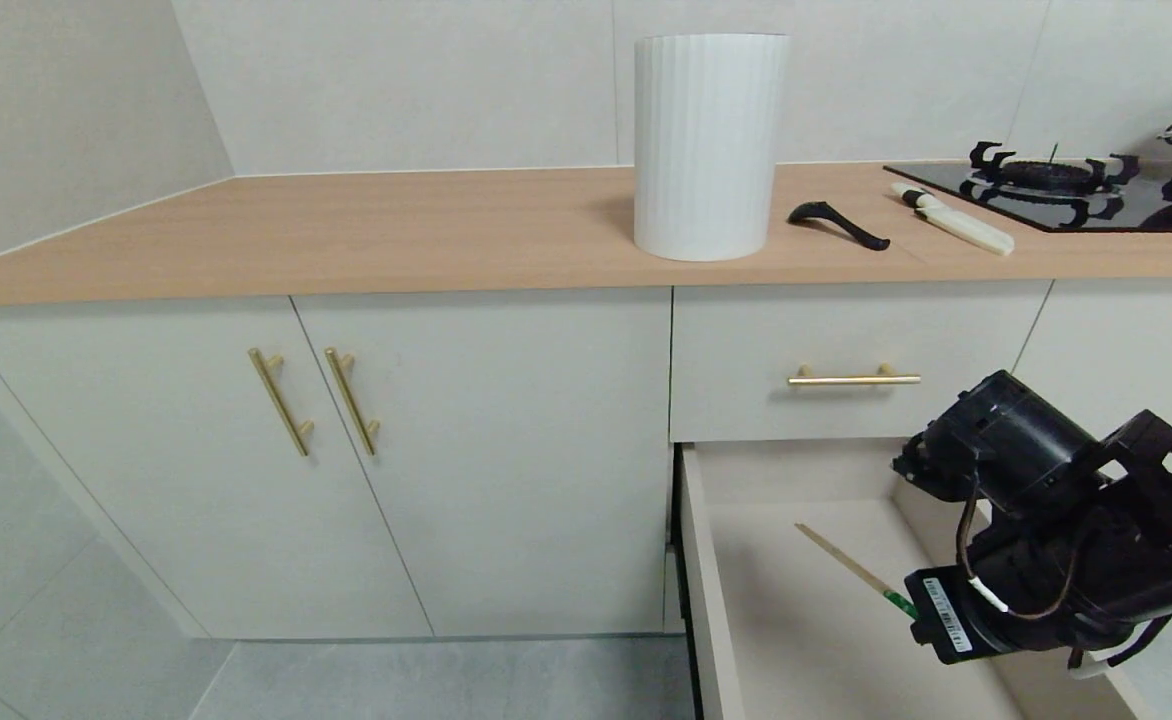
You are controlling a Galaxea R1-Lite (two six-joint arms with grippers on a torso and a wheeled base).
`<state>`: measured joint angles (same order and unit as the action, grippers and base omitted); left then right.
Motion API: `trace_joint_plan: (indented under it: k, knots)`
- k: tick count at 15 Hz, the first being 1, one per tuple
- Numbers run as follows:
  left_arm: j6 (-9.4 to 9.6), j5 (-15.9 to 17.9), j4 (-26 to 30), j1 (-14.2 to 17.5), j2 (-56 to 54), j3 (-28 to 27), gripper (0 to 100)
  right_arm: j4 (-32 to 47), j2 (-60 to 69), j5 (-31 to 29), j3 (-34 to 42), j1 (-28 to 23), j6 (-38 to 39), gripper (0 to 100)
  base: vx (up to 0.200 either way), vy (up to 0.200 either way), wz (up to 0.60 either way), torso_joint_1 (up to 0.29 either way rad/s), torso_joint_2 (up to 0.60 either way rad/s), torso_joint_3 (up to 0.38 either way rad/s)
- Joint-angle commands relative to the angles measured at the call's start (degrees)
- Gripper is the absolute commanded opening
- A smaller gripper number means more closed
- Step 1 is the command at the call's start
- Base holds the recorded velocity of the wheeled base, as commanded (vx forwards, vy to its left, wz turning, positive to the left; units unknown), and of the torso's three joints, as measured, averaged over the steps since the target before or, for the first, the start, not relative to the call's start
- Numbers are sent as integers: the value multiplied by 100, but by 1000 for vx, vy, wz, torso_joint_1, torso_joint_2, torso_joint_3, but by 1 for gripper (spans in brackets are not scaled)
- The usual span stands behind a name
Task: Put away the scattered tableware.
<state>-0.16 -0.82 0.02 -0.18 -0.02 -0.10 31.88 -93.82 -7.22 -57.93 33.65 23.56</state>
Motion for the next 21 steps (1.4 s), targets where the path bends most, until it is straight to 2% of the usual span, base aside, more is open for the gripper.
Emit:
trace_joint_plan:
  k: [1, 4, 8, 11, 15, 21]
  knots:
    - [-2, 3, -2, 1, 2, 1, 100, -6, -93, 1, 1, 2, -1, 0, 0, 0, 0, -12, 144, 129]
    - [-2, 3, -2, 1, 2, 1, 100, -454, -269, 1, 10, 2, -10, 0, 0, 0, 0, 2, 47, 37]
    - [-2, -6, -2, 1, 2, 1, 100, -1210, -1218, 1, 229, -7, -27, 0, 0, 0, 0, 0, 0, 0]
    - [-2, 3, -2, 1, 2, 1, 100, -2168, -2176, -8, 247, -34, -27, 0, 0, 0, 0, 0, 0, 0]
    - [-2, 3, -2, 1, 2, 1, 100, -3074, -2738, -96, 493, -95, -45, 0, 0, 0, 0, 0, 0, 0]
    - [-2, 3, -2, 1, 2, 1, 100, -3742, -3564, -465, 537, -95, -19, 0, 0, 0, 0, 0, 0, 0]
